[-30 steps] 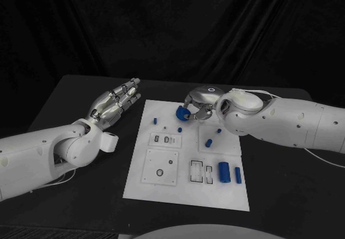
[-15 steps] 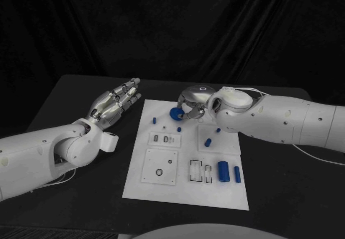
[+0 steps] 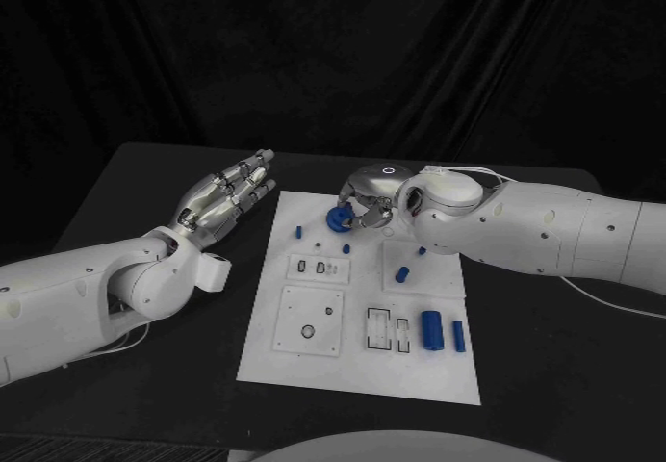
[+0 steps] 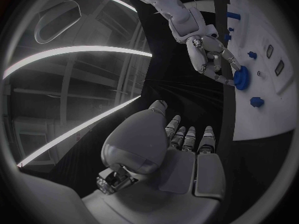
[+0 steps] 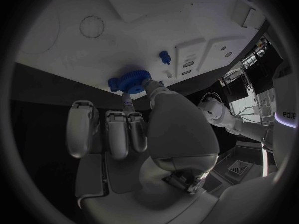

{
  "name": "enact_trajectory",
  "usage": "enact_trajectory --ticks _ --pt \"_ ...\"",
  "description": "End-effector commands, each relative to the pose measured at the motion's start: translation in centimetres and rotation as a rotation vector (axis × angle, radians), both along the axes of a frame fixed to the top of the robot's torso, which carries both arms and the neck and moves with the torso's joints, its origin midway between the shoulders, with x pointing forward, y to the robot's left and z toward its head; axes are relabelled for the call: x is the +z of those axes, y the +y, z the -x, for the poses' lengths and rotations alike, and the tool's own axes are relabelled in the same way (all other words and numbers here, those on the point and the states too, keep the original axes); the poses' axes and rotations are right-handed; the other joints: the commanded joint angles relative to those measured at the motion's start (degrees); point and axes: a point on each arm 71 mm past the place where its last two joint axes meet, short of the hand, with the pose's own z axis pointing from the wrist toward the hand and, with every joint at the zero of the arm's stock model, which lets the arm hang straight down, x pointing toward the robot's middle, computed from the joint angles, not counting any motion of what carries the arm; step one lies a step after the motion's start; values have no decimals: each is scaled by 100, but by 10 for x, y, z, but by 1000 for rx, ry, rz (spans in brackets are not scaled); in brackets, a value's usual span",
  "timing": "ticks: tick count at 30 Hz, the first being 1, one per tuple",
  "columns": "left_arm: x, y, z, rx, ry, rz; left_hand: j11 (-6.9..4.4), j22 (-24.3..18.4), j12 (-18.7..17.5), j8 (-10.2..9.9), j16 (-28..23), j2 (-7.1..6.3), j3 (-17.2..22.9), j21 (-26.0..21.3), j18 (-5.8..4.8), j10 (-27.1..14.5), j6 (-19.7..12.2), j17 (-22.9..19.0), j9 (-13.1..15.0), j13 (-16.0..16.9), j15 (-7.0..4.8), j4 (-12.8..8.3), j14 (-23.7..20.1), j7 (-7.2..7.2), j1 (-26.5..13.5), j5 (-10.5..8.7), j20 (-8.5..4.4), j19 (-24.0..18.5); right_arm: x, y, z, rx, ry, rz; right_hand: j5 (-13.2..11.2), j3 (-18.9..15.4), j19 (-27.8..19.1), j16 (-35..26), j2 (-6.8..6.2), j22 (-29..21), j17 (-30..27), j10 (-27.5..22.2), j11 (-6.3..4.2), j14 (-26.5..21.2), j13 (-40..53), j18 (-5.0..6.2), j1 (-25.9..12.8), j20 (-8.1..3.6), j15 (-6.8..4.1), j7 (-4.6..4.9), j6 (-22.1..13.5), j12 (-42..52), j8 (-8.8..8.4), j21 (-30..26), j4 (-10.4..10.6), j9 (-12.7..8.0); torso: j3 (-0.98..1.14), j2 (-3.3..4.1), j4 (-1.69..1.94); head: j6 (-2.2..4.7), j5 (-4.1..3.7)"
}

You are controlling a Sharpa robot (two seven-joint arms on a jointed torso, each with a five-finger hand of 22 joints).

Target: Assemble the parts on the task board

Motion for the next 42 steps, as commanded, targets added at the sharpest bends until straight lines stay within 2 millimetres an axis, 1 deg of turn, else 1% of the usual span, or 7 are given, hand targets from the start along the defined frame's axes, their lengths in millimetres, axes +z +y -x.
enact_trajectory --ticks 1,6,20,29,31,36,42 --pt "1 -2 0 -19 -2 11 41 -9 -20 12 -21 10 35 -20 59 13 0 -9 7 -8 46 11 -13 23 34 14 27 -7 -3 -1 -1 -23 19 24 -255 -76 -55 15 -9 821 1510 608 -1 595 1509 10 -56 -19 7 -21 -165 15 -116 -69 -22 -103 0 0 -3 -9 3" --pt "0 -3 0 -23 0 12 45 -9 -20 13 -21 11 46 -20 59 13 6 -9 8 -8 51 7 -13 30 35 15 32 -7 -4 -2 -1 -28 26 31 -550 -161 -85 15 -4 801 1510 608 -45 595 1509 24 -13 -45 -24 -82 -373 15 -214 -139 -92 -225 1 0 0 -11 -4" --pt "0 -1 0 -23 3 11 56 -9 -20 17 -21 10 63 -20 59 13 22 -9 11 -8 58 -1 -13 44 36 14 40 -7 -1 -14 3 -31 2 0 -507 -164 -123 15 45 773 1510 608 -68 595 1509 39 46 -60 -41 -110 -447 15 -217 -209 -141 -278 0 -3 -5 47 2" --pt "1 7 2 -3 2 5 63 -9 -20 22 -21 0 75 -20 59 13 44 -9 14 -8 63 -10 -13 53 36 13 47 -7 37 -66 21 -64 -73 -64 -628 -263 6 15 106 882 1510 608 -87 595 1509 -5 -47 -90 -67 -117 -191 15 -83 -53 -26 -310 3 -3 -9 76 7" --pt "1 7 2 -1 2 4 64 -9 -20 25 -21 -14 80 -20 59 13 57 -9 16 -8 65 -17 -13 55 34 13 52 -7 44 -83 30 -86 -81 -76 -690 -309 110 15 128 972 1510 608 -94 595 1509 -44 -55 -105 -82 -120 77 15 54 93 31 -281 3 -4 -7 64 14" --pt "1 8 3 2 2 3 64 -9 -20 25 -21 -14 80 -20 59 13 57 -9 16 -8 65 -17 -13 55 34 13 52 -7 51 -114 43 -135 -94 -95 -669 -334 170 15 121 1025 1510 608 -113 595 1509 -65 -15 -120 -98 -139 256 15 146 176 54 -242 -3 -17 -20 48 36" --pt "1 8 3 0 2 5 65 -9 -20 27 -21 -26 85 -20 59 13 62 -9 16 -8 67 -23 -13 55 33 14 56 -7 46 -147 54 -210 -72 -85 -712 -369 174 15 85 1029 1510 608 -121 595 1509 -65 -24 -126 -104 -148 236 15 136 175 92 -240 -22 -21 -34 33 -14"
